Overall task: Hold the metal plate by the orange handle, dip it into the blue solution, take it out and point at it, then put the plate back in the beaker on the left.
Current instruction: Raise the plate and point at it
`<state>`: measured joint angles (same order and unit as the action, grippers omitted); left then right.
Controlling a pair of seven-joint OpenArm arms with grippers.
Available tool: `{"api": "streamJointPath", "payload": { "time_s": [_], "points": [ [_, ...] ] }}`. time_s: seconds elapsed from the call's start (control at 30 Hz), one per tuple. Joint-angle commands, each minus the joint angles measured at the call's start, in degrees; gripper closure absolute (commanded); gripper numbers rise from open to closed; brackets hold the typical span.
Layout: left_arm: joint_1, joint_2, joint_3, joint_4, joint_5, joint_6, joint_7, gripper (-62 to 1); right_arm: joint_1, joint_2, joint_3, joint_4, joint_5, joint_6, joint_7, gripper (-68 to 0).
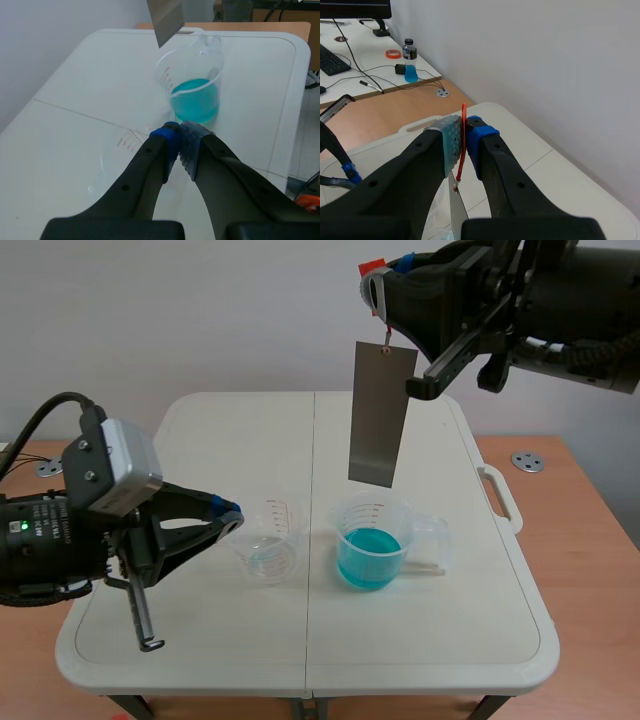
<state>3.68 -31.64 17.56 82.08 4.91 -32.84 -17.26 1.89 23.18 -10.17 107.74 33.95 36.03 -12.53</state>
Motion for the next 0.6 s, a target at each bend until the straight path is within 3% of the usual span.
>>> {"api": "streamJointPath", "payload": {
  "time_s": [0.0,0.23,0.57],
  "points": [
    [-0.9,1.2,0.5,0.3,-0.8,0.3,0.2,-3.0,1.0,0.2,0.8,1.0,0.8,-0.2,0.9,-1.3],
    [-4.9,5.3,4.6,0.3,-0.8,0.8,5.3,-3.0,1.0,0.2,0.8,1.0,0.9,-0.2,0.9,-1.3],
    [-10.2,11.0,9.1,-3.3,-0.8,5.3,10.6,-3.0,1.0,0.2,0.8,1.0,0.9,-0.2,0.9,-1.3]
  ]
}}
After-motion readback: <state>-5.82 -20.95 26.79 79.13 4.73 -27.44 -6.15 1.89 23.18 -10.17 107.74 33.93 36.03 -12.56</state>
